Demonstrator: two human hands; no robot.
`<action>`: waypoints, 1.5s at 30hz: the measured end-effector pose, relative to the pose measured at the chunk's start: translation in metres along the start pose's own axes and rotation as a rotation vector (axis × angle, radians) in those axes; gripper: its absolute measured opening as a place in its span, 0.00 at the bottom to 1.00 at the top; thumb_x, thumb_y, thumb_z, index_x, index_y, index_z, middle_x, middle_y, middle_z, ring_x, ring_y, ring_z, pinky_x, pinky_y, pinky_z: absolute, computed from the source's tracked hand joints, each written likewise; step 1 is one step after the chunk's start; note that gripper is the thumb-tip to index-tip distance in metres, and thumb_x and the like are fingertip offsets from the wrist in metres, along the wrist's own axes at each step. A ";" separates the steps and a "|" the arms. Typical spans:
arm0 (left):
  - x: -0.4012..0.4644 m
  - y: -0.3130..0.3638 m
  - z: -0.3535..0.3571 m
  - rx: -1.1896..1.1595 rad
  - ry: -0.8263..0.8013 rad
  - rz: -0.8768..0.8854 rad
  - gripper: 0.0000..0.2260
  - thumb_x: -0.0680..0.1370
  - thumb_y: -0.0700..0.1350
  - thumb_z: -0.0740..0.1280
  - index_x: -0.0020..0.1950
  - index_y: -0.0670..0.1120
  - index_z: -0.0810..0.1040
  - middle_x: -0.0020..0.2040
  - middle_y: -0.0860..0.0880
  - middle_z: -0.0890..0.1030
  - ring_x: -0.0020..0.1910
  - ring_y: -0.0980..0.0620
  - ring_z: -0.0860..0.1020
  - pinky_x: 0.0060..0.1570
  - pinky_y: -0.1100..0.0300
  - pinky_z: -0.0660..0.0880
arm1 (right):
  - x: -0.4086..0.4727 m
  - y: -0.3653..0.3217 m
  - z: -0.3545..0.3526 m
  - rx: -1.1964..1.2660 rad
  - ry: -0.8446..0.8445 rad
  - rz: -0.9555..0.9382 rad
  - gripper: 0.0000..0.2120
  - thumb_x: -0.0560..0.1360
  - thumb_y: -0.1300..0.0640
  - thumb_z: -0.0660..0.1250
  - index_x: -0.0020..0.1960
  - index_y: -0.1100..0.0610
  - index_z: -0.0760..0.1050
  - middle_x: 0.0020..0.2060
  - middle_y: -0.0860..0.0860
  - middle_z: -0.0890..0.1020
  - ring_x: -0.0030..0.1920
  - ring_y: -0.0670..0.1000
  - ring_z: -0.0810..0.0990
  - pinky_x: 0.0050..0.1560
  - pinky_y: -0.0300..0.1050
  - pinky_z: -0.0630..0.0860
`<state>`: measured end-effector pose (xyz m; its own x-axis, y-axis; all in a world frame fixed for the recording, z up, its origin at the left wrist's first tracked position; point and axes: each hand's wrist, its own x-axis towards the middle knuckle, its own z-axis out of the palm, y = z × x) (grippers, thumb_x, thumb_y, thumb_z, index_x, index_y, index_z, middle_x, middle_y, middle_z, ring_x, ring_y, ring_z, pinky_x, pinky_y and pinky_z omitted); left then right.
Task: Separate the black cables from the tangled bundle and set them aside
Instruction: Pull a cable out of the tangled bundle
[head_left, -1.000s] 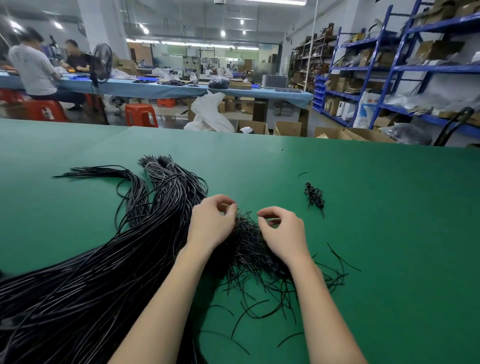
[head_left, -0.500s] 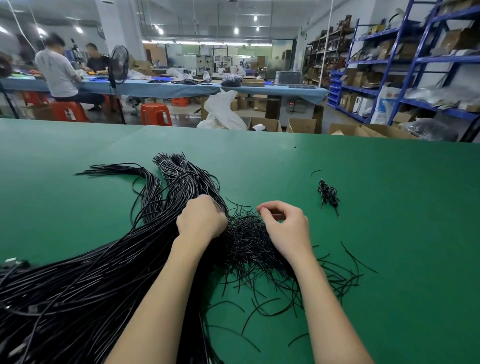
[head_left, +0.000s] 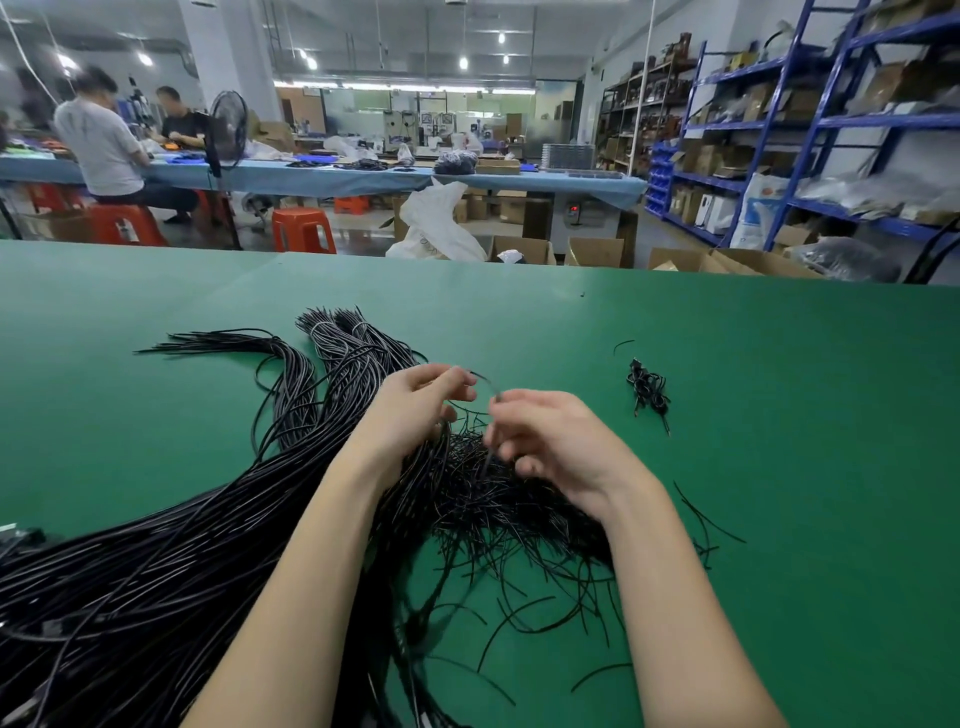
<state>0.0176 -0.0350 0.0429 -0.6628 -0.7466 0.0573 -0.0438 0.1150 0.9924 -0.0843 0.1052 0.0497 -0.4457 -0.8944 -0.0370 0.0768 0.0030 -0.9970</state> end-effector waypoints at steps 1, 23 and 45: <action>-0.001 0.001 0.000 0.096 -0.028 0.066 0.03 0.79 0.46 0.70 0.51 0.49 0.83 0.40 0.54 0.84 0.33 0.57 0.75 0.34 0.65 0.70 | 0.001 -0.002 -0.006 0.132 0.091 0.019 0.05 0.80 0.60 0.67 0.45 0.56 0.78 0.32 0.48 0.82 0.29 0.44 0.75 0.25 0.33 0.69; -0.017 -0.009 0.034 0.784 -0.101 0.781 0.15 0.73 0.51 0.74 0.58 0.52 0.79 0.63 0.57 0.77 0.61 0.56 0.75 0.65 0.54 0.70 | 0.004 0.018 -0.036 0.032 0.217 -0.017 0.16 0.81 0.65 0.62 0.64 0.52 0.78 0.54 0.49 0.87 0.60 0.51 0.84 0.61 0.51 0.76; -0.011 0.016 0.043 -0.642 -0.223 -0.041 0.20 0.85 0.55 0.53 0.54 0.47 0.82 0.52 0.48 0.86 0.57 0.52 0.83 0.57 0.57 0.75 | -0.009 0.015 -0.027 -0.472 -0.111 -0.284 0.15 0.80 0.54 0.69 0.36 0.54 0.83 0.36 0.58 0.85 0.37 0.48 0.80 0.54 0.53 0.77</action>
<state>-0.0077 0.0036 0.0534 -0.8116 -0.5809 0.0625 0.3344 -0.3741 0.8650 -0.1030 0.1251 0.0331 -0.2922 -0.9310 0.2187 -0.4516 -0.0672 -0.8897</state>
